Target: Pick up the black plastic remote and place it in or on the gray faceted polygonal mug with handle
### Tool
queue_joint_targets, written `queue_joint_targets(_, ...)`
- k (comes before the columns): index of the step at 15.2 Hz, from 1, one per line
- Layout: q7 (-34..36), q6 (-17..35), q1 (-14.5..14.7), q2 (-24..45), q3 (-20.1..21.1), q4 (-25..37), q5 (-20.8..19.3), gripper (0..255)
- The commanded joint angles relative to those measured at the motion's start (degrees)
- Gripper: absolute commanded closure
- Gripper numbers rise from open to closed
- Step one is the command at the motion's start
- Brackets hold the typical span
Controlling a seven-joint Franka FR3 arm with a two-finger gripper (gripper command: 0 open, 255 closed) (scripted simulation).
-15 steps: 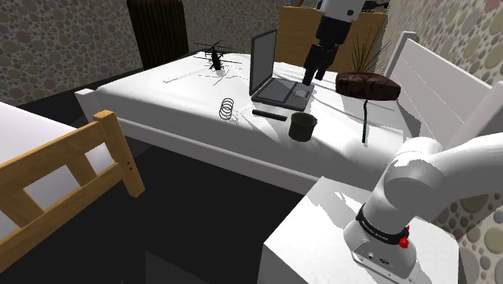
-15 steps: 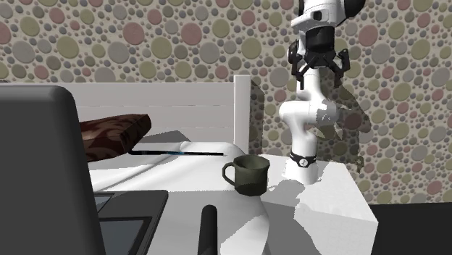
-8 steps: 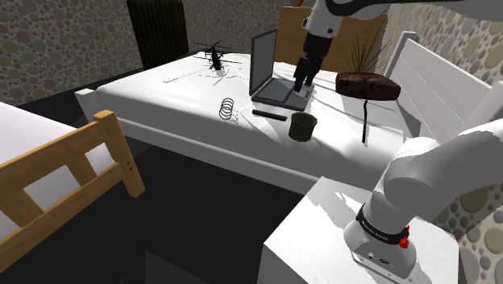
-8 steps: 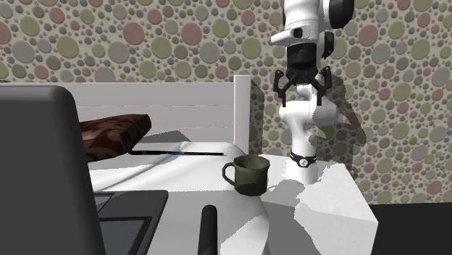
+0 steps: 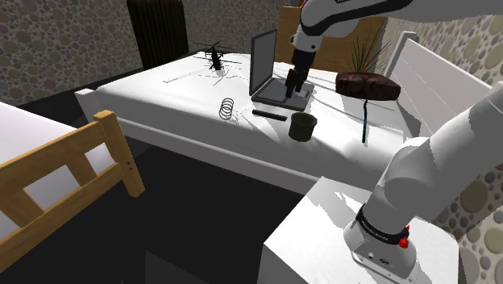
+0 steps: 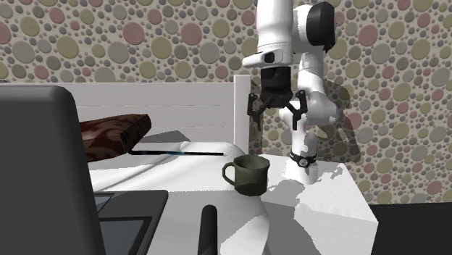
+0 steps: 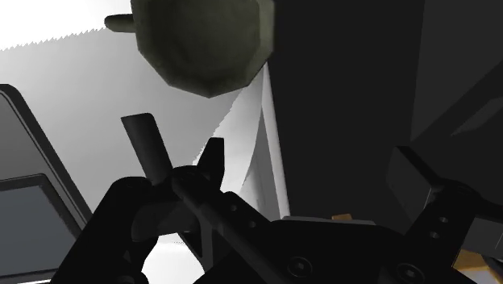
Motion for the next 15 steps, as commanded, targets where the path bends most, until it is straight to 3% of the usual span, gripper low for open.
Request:
queue_joint_targets(1, -2.54, 2.05, 0.14, 4.33, -1.47, 1.63, 0.56, 0)
queue_joint_targets(8, -11.68, 6.14, -0.29, 20.27, -5.29, 10.61, 4.85, 0)
queue_joint_targets(15, -19.99, 6.83, -3.28, 37.2, -6.06, 23.51, 10.65, 0)
